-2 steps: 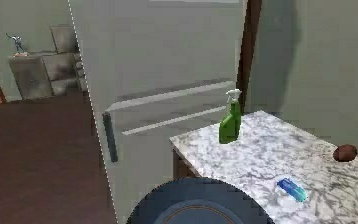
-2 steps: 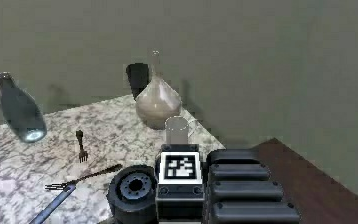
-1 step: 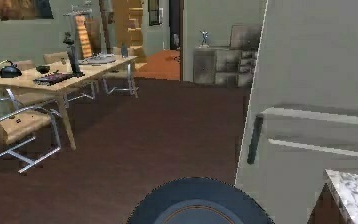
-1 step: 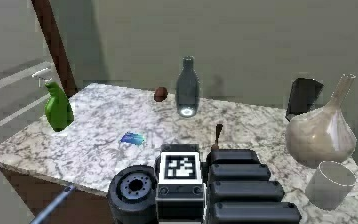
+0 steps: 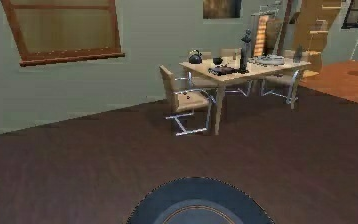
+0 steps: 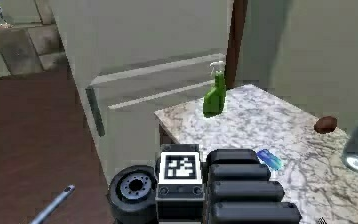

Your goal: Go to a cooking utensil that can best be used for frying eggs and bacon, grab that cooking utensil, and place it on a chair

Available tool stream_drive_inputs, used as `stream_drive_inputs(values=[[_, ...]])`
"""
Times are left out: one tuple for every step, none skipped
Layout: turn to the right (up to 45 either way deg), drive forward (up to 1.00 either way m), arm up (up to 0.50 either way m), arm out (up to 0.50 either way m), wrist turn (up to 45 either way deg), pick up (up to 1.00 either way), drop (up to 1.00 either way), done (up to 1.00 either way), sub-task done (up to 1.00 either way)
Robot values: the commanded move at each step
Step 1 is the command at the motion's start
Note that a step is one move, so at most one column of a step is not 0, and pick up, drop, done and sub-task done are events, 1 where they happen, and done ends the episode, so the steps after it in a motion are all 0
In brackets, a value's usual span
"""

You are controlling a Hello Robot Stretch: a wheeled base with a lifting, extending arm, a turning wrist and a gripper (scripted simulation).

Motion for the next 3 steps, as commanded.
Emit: stream_drive_inputs(values=[[-33.0,0.00,0.00,0.00,0.0,0.00,0.00,0.00,0.00],[0.0,0.35,0.00,0.00,0.0,0.00,0.00,0.00,0.00],[45.0,0.00,0.00,0.00,0.0,0.00,0.00,0.00,0.00]])
